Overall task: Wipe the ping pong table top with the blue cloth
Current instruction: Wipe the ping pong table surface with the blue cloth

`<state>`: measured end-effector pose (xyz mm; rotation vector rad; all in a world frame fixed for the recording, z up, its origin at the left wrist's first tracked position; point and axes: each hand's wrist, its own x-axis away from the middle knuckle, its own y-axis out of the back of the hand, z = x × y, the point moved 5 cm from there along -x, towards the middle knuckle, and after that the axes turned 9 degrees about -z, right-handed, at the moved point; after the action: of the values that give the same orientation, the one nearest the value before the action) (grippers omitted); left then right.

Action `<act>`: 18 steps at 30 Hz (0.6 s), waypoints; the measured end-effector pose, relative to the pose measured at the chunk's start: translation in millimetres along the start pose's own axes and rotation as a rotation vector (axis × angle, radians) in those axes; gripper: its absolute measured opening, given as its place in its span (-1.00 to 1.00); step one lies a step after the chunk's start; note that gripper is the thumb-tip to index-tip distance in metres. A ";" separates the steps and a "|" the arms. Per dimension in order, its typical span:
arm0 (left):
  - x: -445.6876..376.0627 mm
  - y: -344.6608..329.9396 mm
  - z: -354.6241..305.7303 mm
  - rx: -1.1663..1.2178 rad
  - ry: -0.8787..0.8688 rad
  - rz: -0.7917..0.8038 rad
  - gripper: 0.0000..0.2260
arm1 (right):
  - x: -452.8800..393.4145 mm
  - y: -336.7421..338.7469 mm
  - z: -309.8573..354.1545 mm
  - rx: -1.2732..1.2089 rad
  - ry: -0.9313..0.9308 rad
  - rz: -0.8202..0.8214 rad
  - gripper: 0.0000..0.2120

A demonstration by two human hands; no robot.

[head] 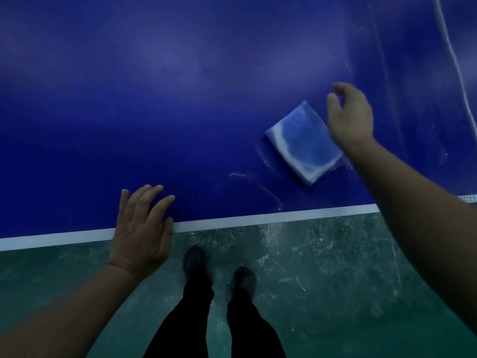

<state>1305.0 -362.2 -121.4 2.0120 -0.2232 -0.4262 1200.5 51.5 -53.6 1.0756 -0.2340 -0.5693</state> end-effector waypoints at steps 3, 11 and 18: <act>2.0 2.4 11.2 -0.031 0.032 -0.001 -0.58 | 50.4 -55.4 6.2 0.270 0.330 0.298 -0.52; -2.4 -3.1 26.4 -0.091 0.022 0.026 -0.56 | 138.0 -113.8 50.4 0.319 0.644 0.391 -0.44; -1.3 -7.3 26.8 -0.114 -0.015 -0.007 -0.59 | 63.9 -95.8 17.4 0.396 0.500 0.383 -0.46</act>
<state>1293.2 -380.4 -138.7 1.8989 -0.1968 -0.4494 1215.0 -30.1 -135.5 1.4745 -0.1082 0.1057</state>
